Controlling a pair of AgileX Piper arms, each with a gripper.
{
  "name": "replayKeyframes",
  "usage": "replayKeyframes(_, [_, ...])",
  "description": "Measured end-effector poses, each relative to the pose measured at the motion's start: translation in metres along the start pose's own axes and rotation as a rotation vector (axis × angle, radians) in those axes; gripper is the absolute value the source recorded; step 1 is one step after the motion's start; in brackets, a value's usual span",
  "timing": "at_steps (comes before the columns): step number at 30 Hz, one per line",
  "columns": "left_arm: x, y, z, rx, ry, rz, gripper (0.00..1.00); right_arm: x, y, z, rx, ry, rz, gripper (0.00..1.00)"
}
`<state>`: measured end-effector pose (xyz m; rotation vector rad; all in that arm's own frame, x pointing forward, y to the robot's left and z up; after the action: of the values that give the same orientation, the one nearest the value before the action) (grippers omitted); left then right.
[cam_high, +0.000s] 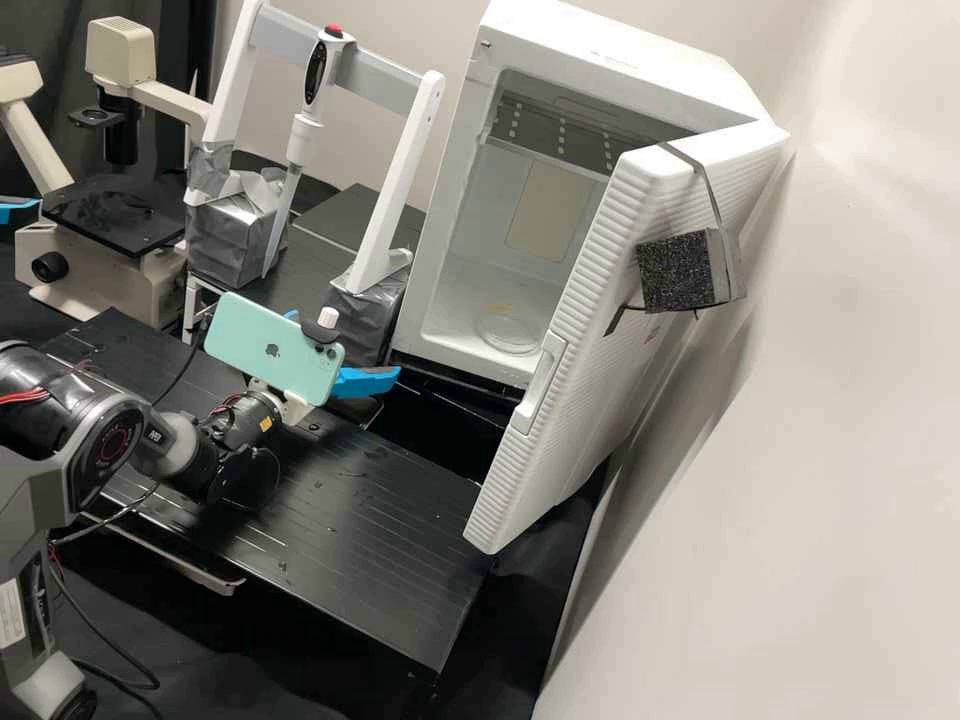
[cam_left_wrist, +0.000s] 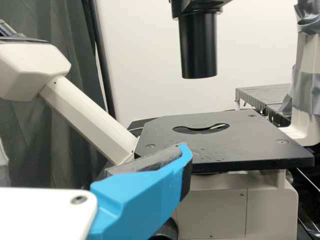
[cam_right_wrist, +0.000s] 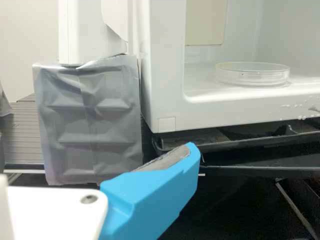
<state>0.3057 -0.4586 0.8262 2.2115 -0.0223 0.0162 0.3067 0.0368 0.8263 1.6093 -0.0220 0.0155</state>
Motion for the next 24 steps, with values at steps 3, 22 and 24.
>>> replayKeyframes(3, [0.0,0.0,0.0,0.0,0.0,0.0,1.0,0.0,0.0,0.0,0.0,0.0,0.0,1.0])
replayKeyframes(22, [0.0,0.0,0.0,0.0,0.0,0.0,1.0,-0.056,0.04,0.047,0.055,0.035,0.099,1.0])
replayKeyframes(24, [0.0,0.0,0.0,0.0,0.0,0.0,1.0,-0.061,0.052,0.057,0.073,0.026,0.128,1.0])
